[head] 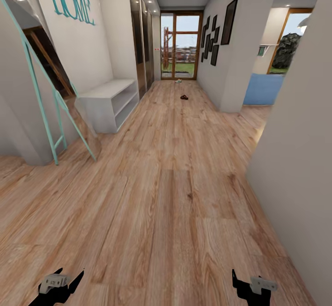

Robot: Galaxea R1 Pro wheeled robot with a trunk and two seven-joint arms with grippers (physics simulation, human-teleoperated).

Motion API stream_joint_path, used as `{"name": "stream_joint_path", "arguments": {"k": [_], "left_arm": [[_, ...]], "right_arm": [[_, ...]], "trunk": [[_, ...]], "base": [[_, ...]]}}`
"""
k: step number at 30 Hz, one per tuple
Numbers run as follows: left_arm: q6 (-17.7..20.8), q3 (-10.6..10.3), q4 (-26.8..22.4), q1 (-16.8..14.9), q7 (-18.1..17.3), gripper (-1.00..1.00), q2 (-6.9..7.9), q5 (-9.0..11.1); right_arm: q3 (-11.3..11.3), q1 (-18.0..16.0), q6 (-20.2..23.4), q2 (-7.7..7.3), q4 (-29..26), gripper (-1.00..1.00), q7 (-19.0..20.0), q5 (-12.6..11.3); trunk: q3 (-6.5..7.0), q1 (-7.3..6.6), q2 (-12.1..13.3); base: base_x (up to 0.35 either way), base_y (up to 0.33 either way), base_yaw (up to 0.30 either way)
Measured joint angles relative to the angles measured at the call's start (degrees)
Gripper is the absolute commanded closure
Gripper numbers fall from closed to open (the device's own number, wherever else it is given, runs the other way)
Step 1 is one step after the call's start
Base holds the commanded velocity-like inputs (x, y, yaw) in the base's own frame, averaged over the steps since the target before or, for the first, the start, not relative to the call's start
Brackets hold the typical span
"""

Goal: Pick up the two gym shoes and the two sandals from the corridor floor and place them onto the hallstand (shoe rack) in the corridor, making sure they are on the rack and not on the floor. Arrange them so the two gym shoes are next to each other and the two sandals are next to each other.

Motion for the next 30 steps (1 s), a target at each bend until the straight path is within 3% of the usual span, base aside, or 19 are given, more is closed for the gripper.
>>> {"name": "stream_joint_path", "arguments": {"k": [30], "left_arm": [[0.00,-0.04,0.39,0.00,0.00,-1.00,0.00,0.00]], "right_arm": [[0.00,0.00,-0.02,0.01,0.02,-1.00,0.00,0.00]], "trunk": [[0.00,0.00,0.00]], "base": [[0.337,0.001,0.000]]}}
